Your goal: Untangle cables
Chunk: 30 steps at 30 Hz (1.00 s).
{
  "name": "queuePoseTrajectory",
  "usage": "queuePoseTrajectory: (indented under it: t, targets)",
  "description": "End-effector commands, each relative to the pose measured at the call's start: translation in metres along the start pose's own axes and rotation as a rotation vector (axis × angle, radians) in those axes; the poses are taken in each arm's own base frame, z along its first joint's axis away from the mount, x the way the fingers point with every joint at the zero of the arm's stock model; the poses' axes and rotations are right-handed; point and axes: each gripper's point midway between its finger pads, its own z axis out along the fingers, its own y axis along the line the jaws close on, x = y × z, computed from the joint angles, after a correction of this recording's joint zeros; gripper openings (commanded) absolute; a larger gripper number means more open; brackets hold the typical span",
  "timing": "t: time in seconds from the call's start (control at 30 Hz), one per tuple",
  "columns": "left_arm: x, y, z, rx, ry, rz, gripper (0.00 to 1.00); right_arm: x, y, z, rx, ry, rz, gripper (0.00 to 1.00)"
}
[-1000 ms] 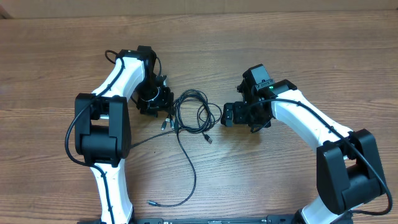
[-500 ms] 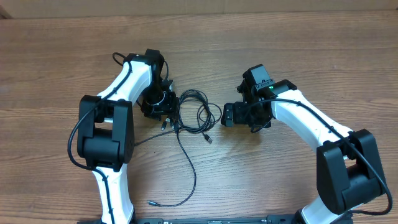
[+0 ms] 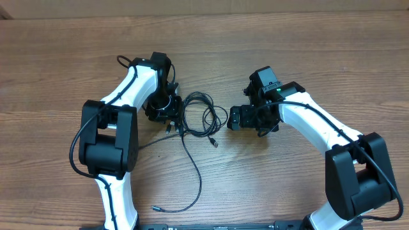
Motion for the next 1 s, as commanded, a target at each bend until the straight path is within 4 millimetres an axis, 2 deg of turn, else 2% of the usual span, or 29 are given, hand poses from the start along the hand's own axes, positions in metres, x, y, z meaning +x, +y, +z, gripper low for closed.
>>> queuePoseTrajectory:
  t: [0.0, 0.23, 0.3, 0.4, 0.57, 0.67, 0.77, 0.83, 0.97]
  targets:
    - [0.036, 0.019, 0.058, -0.078, 0.175, -0.026, 0.59, -0.002, 0.000, 0.001, 0.008, -0.003, -0.010, 1.00]
    - [0.051, 0.027, 0.070, -0.120, 0.205, -0.032, 0.59, -0.001, -0.001, 0.001, 0.009, 0.000, -0.010, 1.00]
    - [0.055, 0.042, 0.070, -0.210, 0.207, -0.086, 0.59, -0.001, -0.001, 0.001, 0.009, -0.001, -0.010, 1.00]
    - [0.057, 0.052, 0.069, -0.270, 0.205, -0.113, 0.58, -0.001, -0.001, 0.001, 0.009, 0.000, -0.010, 1.00]
    - [0.055, 0.052, 0.070, -0.269, 0.197, -0.112, 0.60, -0.001, -0.001, 0.001, 0.010, 0.000, -0.010, 1.00]
    - [0.058, 0.044, 0.070, -0.218, 0.217, -0.082, 0.63, -0.001, -0.001, 0.001, 0.010, 0.000, -0.010, 1.00]
    - [0.059, 0.044, 0.063, -0.210, 0.236, -0.089, 0.67, -0.001, -0.001, 0.001, 0.009, 0.000, -0.010, 1.00]
    - [0.057, 0.042, 0.052, -0.203, 0.246, -0.101, 0.64, -0.001, -0.001, 0.001, 0.009, -0.001, -0.010, 1.00]
    - [0.039, 0.039, 0.031, -0.194, 0.195, -0.112, 0.68, 0.000, -0.001, 0.001, 0.011, 0.004, -0.009, 1.00]
